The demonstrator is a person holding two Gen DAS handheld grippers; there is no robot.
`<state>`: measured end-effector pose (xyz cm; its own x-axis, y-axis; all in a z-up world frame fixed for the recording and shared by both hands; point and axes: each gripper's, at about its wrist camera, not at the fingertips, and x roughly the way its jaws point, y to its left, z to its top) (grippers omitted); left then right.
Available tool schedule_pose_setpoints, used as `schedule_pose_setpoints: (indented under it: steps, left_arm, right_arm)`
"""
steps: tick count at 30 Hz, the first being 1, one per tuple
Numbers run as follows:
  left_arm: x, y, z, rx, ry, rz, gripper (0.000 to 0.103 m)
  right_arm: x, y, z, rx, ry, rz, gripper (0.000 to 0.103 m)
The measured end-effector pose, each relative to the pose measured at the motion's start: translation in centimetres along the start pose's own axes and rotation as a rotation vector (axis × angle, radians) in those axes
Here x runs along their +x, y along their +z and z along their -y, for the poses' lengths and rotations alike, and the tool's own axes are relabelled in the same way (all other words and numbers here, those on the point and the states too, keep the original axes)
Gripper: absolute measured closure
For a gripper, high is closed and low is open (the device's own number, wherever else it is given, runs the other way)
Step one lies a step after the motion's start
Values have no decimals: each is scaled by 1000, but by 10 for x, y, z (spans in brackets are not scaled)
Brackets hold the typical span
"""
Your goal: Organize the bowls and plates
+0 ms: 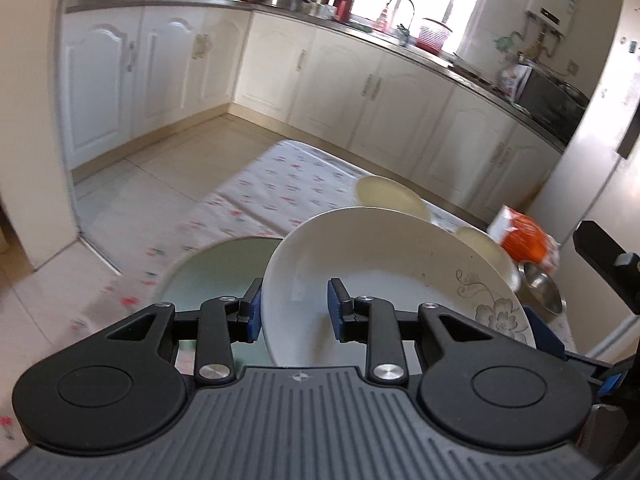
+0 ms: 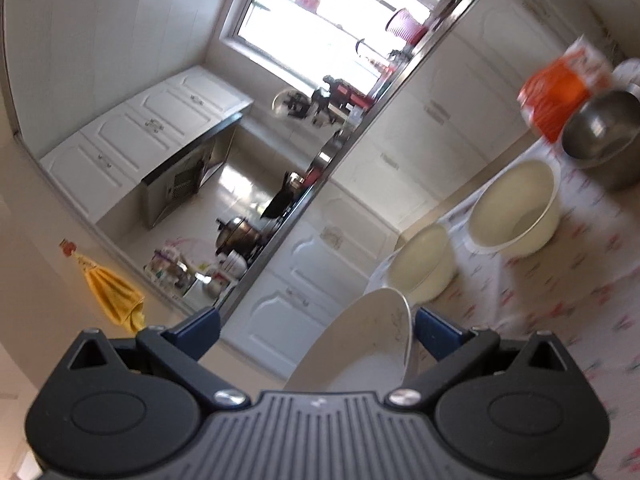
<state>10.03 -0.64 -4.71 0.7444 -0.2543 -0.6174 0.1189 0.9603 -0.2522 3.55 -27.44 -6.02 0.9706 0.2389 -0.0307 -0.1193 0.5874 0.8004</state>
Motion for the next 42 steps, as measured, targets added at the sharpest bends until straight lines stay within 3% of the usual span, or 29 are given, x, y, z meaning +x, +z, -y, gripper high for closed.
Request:
schedule_pose_setpoints:
  steps: [13,42]
  left_arm:
    - [1,1,-36,-34,76,7,71]
    - [4,-6,-38,42,135,23,68]
  right_arm:
    - [38,-24,-9,-19,14,-97,0]
    - [47,-42,-16,-132,-68,-148,0]
